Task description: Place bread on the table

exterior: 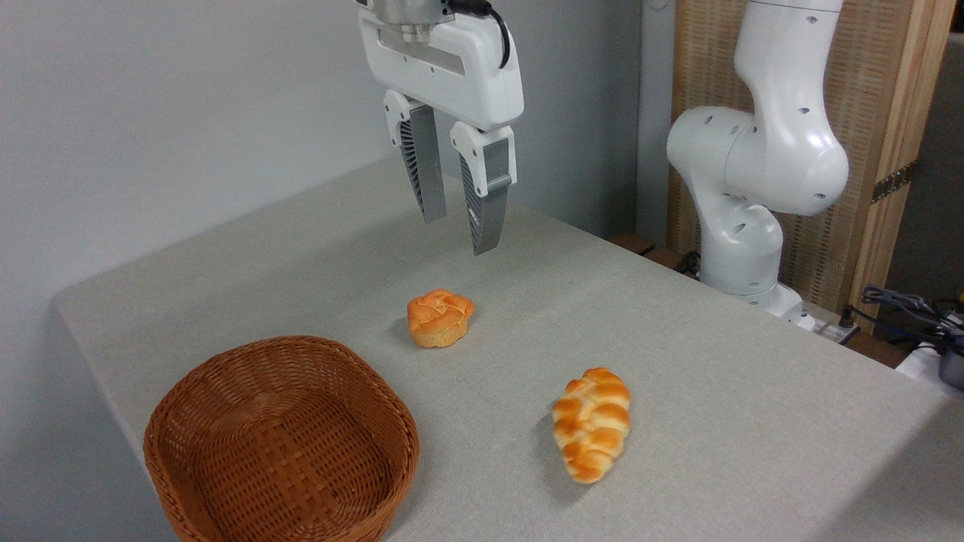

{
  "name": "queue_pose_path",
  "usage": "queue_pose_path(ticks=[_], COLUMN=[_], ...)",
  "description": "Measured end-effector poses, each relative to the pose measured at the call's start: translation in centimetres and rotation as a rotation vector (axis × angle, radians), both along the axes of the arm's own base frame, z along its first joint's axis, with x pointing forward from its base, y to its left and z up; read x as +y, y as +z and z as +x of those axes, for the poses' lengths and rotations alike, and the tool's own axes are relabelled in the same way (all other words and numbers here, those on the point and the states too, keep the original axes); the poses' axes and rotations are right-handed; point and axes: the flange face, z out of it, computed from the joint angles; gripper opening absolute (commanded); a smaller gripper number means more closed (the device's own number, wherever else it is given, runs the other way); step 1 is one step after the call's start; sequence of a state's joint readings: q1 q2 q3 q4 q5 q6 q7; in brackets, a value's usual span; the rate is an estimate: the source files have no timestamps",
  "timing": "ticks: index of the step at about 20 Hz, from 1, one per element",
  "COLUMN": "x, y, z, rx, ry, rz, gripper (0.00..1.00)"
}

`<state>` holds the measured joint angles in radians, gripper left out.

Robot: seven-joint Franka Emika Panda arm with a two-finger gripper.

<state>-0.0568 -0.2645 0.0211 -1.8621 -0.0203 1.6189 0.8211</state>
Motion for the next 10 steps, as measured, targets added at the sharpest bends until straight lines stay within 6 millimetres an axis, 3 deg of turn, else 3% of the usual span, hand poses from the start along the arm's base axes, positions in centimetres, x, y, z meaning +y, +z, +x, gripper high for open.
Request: queue_pose_path(ticks=[10], x=[-1.0], y=[-0.7], z=[1.2], rx=[0.016], ry=[0.055], rz=[-0.009], gripper=[1.0])
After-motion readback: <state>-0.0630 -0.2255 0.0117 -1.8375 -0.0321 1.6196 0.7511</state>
